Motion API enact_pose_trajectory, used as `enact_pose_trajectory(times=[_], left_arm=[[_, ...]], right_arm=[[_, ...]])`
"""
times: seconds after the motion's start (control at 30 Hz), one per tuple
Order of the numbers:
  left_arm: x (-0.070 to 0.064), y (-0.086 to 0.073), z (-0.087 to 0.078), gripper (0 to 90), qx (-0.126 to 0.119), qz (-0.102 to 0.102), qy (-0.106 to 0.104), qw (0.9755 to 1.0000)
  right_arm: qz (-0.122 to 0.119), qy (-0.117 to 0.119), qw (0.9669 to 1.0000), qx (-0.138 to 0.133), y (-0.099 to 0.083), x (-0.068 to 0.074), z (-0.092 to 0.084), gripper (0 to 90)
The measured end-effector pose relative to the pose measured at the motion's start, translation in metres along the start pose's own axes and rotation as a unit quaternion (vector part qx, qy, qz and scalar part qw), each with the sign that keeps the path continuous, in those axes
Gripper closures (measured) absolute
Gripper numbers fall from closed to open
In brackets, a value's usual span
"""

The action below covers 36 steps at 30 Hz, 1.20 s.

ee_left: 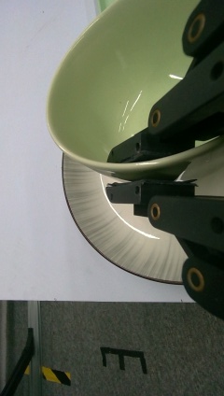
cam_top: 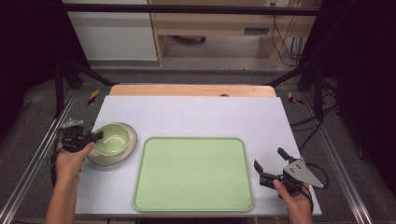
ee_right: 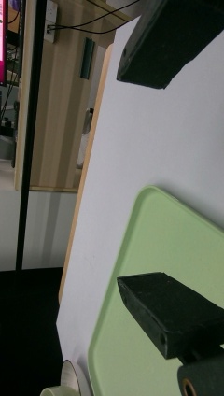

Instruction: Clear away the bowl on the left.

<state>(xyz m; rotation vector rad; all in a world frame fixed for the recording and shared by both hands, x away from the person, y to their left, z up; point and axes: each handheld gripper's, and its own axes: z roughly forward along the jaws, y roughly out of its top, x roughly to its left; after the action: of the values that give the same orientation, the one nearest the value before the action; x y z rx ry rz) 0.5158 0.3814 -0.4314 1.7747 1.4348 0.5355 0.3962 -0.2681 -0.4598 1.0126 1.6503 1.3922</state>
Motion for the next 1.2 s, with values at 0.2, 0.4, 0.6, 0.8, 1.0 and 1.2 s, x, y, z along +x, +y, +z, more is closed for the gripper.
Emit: enact_pose_trajectory(times=[0.2,0.4,0.6,0.8,1.0,1.2], left_arm=[[0.0,0.006,-0.008,81.7,-0.013,-0.006,-0.007,0.9999],[-0.011,0.017,-0.018,81.6,-0.03,0.0,-0.018,0.9994],[-0.026,0.03,-0.028,81.6,-0.046,0.017,-0.024,0.9985],[-0.04,0.039,-0.034,81.6,-0.056,0.033,-0.037,0.9972],[-0.052,0.042,-0.034,81.5,-0.056,0.042,-0.049,0.9963],[-0.062,0.041,-0.025,81.4,-0.05,0.045,-0.061,0.9959]], right_arm=[[-0.002,0.002,1.0,-0.001,0.0,0.001,0.0,3.8],[-0.004,0.001,1.0,0.001,0.0,0.001,0.0,3.8],[0.0,0.002,1.0,0.001,0.0,0.002,0.0,3.8],[-0.002,0.0,1.0,0.002,0.0,0.002,0.0,3.8],[-0.001,0.001,1.0,0.0,0.0,0.001,0.0,3.9],[-0.002,0.001,1.0,0.001,0.0,0.001,0.0,3.9]])
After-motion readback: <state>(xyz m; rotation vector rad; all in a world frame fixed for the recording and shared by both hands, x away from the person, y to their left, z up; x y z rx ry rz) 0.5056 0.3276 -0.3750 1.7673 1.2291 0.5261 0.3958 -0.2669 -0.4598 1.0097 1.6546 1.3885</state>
